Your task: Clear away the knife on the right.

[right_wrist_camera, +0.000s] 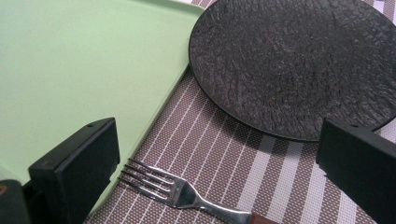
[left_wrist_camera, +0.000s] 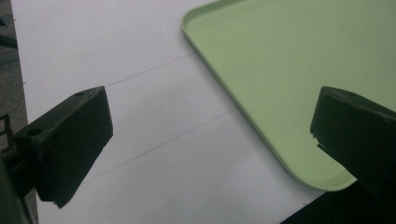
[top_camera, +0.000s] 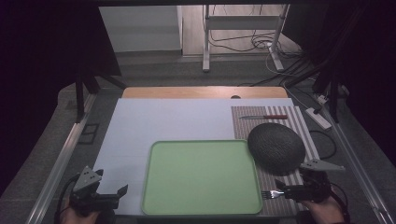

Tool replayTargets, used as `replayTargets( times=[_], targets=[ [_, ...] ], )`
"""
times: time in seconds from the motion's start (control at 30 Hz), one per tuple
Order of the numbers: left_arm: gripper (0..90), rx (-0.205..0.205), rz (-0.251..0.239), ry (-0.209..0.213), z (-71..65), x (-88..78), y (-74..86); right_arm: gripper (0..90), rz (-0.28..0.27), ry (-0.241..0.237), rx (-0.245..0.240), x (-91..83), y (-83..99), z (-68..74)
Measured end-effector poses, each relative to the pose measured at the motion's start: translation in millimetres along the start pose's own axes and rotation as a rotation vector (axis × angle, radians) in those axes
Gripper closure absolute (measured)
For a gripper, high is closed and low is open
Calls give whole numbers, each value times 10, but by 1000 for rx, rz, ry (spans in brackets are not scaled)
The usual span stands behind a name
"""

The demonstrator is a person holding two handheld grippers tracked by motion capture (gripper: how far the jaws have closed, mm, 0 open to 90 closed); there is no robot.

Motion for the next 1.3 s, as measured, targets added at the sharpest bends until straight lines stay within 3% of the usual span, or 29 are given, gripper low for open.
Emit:
replayTargets(
  times=[0.23, 0.73, 0.97, 1.1, 1.3],
  targets=[
    [1, -18, 4, 0, 18, 0, 4, 0, 9, -5, -14, 14, -3, 15],
    [2, -17, 5, 11, 15, 1, 4, 0, 31, -13, -32, 37, 3, 33],
    [2, -30, -14, 16, 29, -22, 0, 0, 24, -27, -9, 29, -3, 17],
    [0, -28, -18, -2, 45, -35, 3, 0, 24, -44, -1, 35, -16, 18],
    [0, -24, -9, 3, 41, -18, 7, 0, 5, -46, -16, 36, -76, 35]
  ],
)
Point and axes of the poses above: each handheld gripper's, and its own axes: x roughly forward along the jaws, y roughly out of its underside, z roughly to its left, the point moved 6 cm from there along x, roughly forward along the jaws, and after that the axes turned 3 degrees about -x, right-handed, at the moved point
